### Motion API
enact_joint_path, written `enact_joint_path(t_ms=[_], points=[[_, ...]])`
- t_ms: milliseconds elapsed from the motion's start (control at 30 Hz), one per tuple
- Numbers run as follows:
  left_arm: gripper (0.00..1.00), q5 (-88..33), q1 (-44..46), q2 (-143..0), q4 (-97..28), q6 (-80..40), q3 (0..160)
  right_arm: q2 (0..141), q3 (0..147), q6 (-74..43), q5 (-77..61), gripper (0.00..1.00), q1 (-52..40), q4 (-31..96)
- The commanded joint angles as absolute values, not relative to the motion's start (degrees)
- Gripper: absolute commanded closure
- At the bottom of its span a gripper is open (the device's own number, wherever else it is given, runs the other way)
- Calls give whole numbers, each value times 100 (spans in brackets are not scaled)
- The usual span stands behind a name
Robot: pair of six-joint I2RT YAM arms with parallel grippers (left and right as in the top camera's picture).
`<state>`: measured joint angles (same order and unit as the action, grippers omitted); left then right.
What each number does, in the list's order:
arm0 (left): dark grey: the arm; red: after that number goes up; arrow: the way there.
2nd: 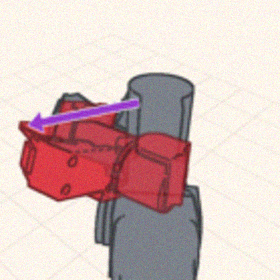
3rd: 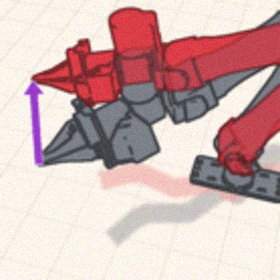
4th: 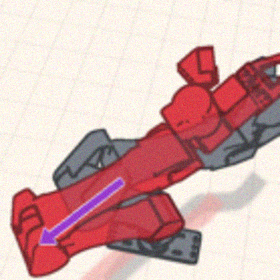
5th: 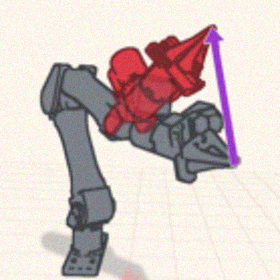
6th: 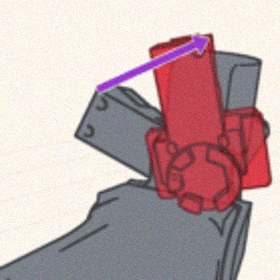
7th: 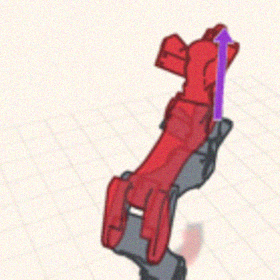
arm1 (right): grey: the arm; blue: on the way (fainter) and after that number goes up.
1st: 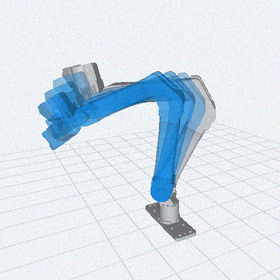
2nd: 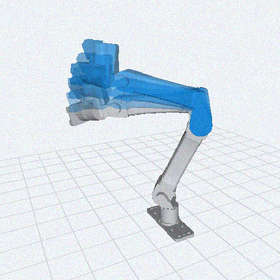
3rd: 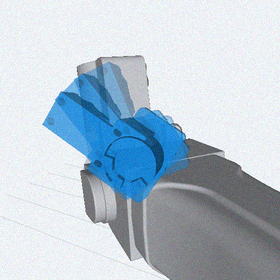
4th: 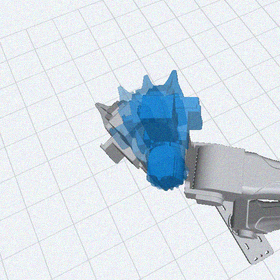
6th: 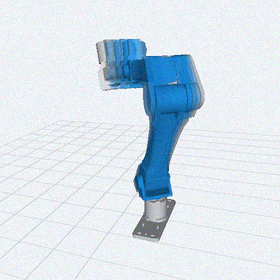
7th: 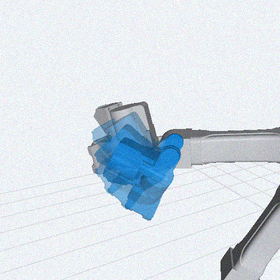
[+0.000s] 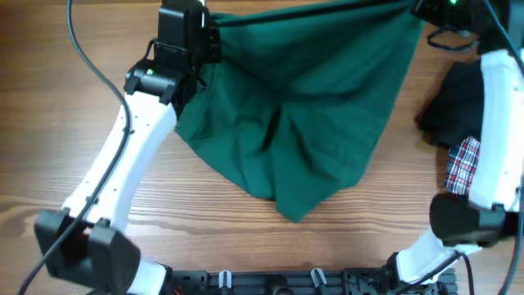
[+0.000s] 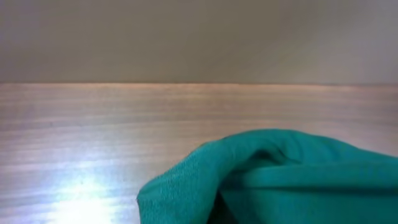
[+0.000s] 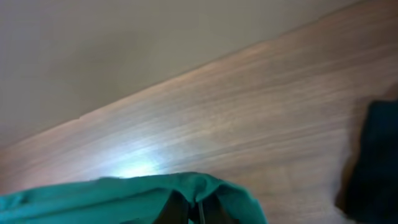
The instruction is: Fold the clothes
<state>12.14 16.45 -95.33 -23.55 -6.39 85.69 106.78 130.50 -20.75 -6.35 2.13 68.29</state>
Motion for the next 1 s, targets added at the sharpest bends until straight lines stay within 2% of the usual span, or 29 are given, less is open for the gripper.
enact_joint_path(t_ms=[0, 233, 333, 500, 633, 800, 833, 867, 900, 933, 967], points=[[96, 1500, 1295, -9966, -1953, -685, 8680, 11205, 13113, -2117, -392, 96, 318, 6189], [96, 1398, 1208, -10667, -1153, -687, 8680, 12077, 13113, -2213, -775, 96, 228, 5507], [91, 1398, 1208, -10940, -926, -685, 8680, 12420, 13113, -2276, -773, 96, 69, 5269], [92, 1398, 1175, -11380, -733, -687, 8680, 12888, 13111, -2285, -766, 96, -158, 4991], [94, 1398, 1138, -11708, -506, -687, 8680, 13319, 13085, -2429, -707, 96, -375, 4652], [91, 1396, 1039, -11810, -123, -687, 8680, 13563, 13080, -2571, -290, 96, -515, 4416], [89, 1396, 1011, -11813, -71, -690, 8680, 13574, 13080, -2569, -272, 96, -515, 4414], [84, 1387, 982, -11815, -43, -690, 8680, 13574, 13080, -2571, -272, 96, -515, 4412], [71, 1323, 954, -11821, -38, -690, 8680, 13574, 13080, -2571, -272, 96, -515, 4410], [71, 1216, 915, -11826, -40, -690, 8680, 13574, 13082, -2569, -272, 96, -515, 4412], [83, 1146, 884, -11841, -54, -690, 8680, 13576, 13082, -2567, -272, 96, -513, 4418]])
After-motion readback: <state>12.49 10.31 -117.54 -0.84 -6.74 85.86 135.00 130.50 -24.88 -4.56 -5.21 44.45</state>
